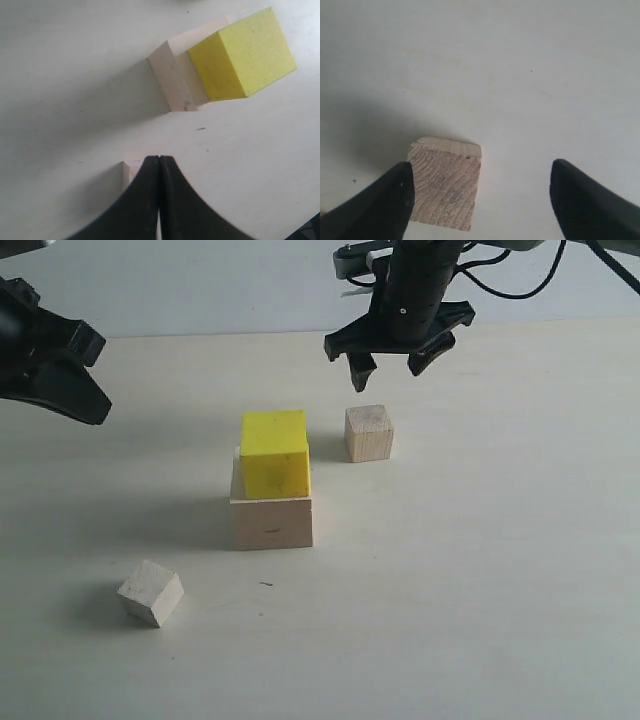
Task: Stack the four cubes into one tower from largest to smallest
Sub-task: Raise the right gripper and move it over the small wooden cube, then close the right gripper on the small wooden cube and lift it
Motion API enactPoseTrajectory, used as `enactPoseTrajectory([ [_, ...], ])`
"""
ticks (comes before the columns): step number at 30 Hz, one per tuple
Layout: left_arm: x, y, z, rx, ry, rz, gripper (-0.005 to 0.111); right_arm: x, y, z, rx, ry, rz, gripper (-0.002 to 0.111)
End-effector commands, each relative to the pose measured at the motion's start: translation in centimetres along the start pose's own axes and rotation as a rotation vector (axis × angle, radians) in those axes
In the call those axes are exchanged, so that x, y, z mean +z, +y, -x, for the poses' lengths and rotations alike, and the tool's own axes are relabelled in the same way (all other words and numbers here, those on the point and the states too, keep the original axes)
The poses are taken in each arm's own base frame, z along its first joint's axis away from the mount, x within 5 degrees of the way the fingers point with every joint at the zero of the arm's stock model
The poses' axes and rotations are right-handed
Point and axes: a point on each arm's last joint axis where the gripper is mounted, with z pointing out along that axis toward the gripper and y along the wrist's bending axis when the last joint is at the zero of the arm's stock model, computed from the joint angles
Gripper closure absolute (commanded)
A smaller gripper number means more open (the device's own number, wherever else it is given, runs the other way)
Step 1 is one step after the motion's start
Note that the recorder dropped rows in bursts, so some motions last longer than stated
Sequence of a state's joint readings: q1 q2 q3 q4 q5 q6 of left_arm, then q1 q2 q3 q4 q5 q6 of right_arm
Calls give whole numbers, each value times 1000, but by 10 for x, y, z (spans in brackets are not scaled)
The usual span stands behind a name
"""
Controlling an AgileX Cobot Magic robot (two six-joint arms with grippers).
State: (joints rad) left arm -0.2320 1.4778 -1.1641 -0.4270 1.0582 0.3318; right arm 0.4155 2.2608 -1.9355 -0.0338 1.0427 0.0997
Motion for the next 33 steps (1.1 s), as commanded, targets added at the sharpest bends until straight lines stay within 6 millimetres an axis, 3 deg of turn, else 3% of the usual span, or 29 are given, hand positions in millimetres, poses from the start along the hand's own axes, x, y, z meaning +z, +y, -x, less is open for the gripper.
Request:
enactPoseTrajectory([
  [1, 0, 1, 1, 3, -17, 7, 107, 4, 0, 1, 13, -1, 12, 37],
  [17, 0, 1, 3, 3, -32, 13, 107, 13, 10, 0, 31, 6, 62, 37],
  [33, 0, 1, 3, 3, -34, 13, 107, 47, 12, -7, 41, 79, 69, 38],
])
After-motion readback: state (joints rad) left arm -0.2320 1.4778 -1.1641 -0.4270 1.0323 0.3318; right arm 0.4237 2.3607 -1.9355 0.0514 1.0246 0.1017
